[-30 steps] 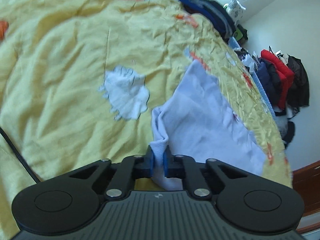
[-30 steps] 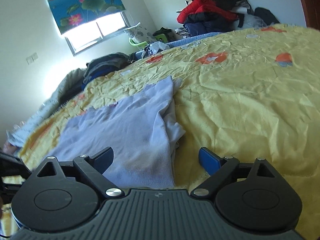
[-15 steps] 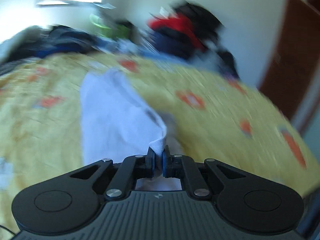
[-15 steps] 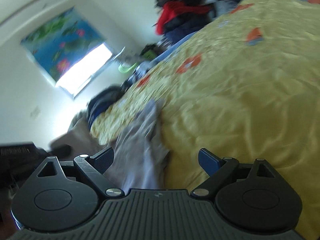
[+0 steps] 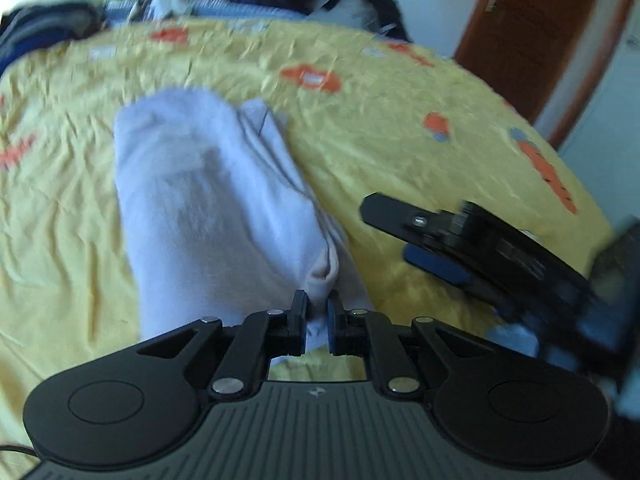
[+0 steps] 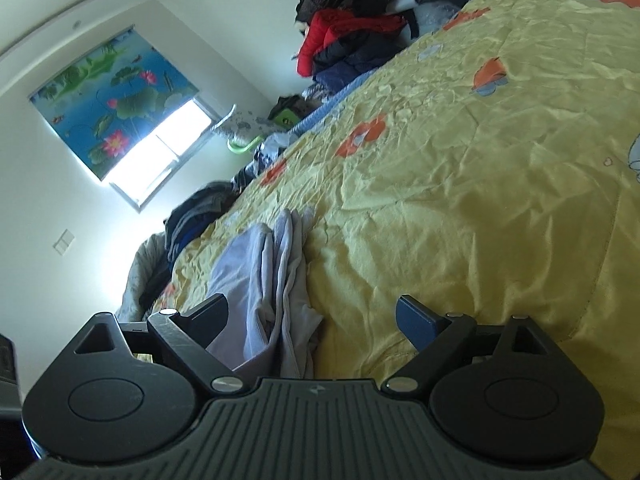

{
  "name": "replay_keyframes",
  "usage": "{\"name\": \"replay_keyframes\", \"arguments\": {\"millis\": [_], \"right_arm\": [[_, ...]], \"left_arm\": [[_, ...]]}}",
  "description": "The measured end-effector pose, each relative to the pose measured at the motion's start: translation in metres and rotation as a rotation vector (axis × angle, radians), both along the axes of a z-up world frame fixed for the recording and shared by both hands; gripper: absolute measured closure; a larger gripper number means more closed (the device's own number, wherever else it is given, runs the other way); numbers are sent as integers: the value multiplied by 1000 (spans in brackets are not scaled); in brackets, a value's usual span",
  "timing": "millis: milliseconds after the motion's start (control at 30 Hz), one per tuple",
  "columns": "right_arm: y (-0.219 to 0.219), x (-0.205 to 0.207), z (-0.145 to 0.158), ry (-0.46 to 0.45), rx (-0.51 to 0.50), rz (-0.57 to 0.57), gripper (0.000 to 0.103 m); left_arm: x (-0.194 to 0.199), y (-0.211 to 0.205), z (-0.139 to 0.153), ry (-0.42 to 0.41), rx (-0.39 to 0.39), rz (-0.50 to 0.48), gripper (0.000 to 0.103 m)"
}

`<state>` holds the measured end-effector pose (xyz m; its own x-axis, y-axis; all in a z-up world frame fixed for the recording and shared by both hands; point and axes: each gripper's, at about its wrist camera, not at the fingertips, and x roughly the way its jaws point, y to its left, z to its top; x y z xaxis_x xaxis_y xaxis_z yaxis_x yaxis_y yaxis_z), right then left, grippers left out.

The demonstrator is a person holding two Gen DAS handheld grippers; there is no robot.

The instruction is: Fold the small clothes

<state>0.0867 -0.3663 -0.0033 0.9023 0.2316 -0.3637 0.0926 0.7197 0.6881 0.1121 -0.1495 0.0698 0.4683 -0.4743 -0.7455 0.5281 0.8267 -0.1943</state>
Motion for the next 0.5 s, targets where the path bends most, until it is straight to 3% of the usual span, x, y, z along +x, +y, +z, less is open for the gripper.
{"name": "replay_keyframes", "arguments": {"millis": [100, 200, 267, 367, 433, 500], "right_arm": [[-11, 15, 13, 30, 46, 70, 11], [-25, 47, 41, 13, 142, 154, 12], [-25, 83, 61, 7, 219, 257, 8], [0, 151, 81, 78, 286, 434, 8], [26, 191, 85, 111, 277, 505, 7], [52, 230, 77, 209, 273, 566, 6]], "left_arm": [[-16, 10, 19, -109, -2, -65, 94], [-16, 16, 28, -251, 15, -50, 93], [-4, 14, 21, -245, 38, -29, 93], [16, 6, -1, -174, 71, -6, 93], [22, 1, -16, -126, 69, -17, 93], [20, 2, -24, -133, 58, -3, 93]]}}
